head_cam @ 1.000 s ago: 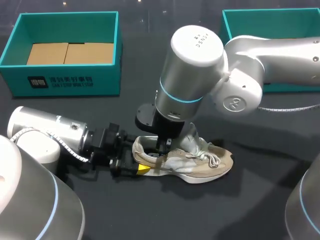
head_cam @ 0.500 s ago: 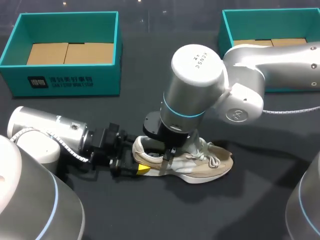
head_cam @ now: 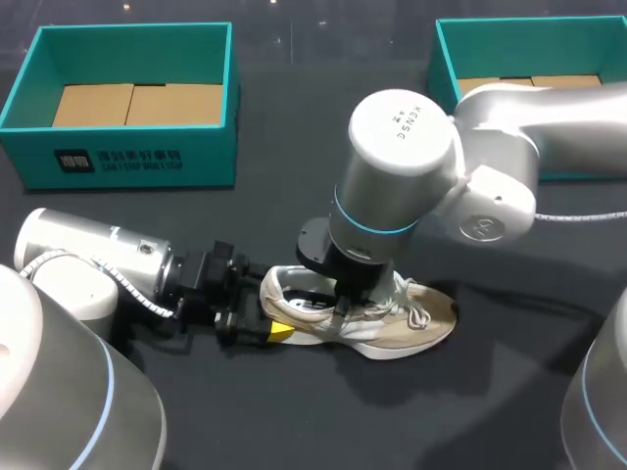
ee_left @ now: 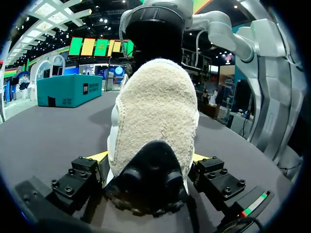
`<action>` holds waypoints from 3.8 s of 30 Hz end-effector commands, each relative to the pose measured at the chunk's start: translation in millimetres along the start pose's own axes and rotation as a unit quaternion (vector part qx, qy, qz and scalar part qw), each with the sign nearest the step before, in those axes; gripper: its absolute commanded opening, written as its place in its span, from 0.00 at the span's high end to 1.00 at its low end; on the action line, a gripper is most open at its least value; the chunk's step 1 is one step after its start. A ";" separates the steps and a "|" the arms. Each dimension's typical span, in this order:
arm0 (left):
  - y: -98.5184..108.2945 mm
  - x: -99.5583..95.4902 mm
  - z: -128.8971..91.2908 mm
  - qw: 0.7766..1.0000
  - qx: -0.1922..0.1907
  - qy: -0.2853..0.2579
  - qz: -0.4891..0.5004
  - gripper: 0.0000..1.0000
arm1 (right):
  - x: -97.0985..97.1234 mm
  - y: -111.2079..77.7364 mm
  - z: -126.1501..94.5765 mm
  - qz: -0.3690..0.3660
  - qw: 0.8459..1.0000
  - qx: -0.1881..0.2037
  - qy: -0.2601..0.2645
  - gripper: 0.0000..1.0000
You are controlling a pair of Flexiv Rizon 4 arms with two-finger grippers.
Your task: Take the shoe out of the shoebox, open the shoe tongue, remove and reinsert the insole, then place the shoe into the shoebox
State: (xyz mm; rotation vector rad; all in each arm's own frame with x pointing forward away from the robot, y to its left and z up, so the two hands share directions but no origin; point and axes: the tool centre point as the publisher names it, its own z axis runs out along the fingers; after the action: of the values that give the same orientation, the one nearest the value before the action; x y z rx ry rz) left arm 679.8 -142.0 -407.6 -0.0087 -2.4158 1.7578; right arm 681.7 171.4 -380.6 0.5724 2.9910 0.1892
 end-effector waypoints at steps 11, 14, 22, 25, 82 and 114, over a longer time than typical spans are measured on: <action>0.9 1.0 -0.2 1.000 0.000 -0.001 0.000 1.00 | 9.9 -0.2 30.4 -0.015 0.999 0.008 0.034 0.53; 0.9 1.0 -0.2 1.000 0.000 -0.001 0.000 1.00 | 19.6 -3.2 38.9 -0.018 0.999 0.009 0.050 0.53; 0.9 1.0 -0.2 1.000 0.000 -0.001 0.000 1.00 | 43.8 -15.6 50.4 -0.010 0.997 0.007 0.078 0.78; 0.9 1.0 -0.2 1.000 0.000 -0.001 0.000 1.00 | 49.5 -18.5 51.2 -0.006 0.997 0.004 0.081 0.93; 0.9 1.0 -0.2 1.000 0.000 -0.001 0.000 1.00 | 14.8 41.1 -54.6 -0.252 0.929 -0.251 0.108 1.00; 0.9 1.0 -0.2 1.000 0.000 -0.001 0.000 1.00 | 13.7 61.7 -73.0 -0.164 0.948 -0.208 0.178 0.45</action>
State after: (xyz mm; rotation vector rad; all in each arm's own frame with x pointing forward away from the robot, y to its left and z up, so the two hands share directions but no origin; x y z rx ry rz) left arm 678.2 -141.3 -407.9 -0.0082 -2.4164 1.7581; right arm 679.1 223.5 -297.2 -0.0109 3.1546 0.9501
